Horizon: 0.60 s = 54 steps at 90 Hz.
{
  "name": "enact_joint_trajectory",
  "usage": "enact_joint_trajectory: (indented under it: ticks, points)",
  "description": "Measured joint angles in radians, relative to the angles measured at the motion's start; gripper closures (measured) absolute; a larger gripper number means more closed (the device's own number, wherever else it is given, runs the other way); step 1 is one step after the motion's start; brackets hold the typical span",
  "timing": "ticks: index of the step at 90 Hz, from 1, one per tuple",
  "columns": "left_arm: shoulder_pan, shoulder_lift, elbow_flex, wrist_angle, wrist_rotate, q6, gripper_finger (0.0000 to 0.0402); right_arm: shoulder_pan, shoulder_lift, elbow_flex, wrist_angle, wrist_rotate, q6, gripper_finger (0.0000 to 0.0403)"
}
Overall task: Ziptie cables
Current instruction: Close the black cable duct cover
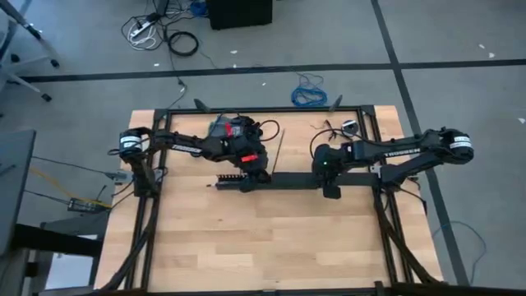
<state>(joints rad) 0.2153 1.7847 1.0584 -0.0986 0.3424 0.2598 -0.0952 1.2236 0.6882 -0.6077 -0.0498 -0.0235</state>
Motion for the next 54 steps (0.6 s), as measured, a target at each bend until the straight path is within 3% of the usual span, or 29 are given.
enact_joint_trajectory:
  ticks: [14, 54]
  points:
    - [0.0, 0.008, 0.0, -0.06, -0.087, 0.044, 0.0349, 0.0, 0.0, 0.0, 0.0, 0.0, 0.0, 0.0174]
    - [0.0, 0.03, 0.0, -0.103, -0.12, 0.052, 0.0333, 0.0, 0.0, 0.0, 0.004, 0.0, 0.004, 0.0174]
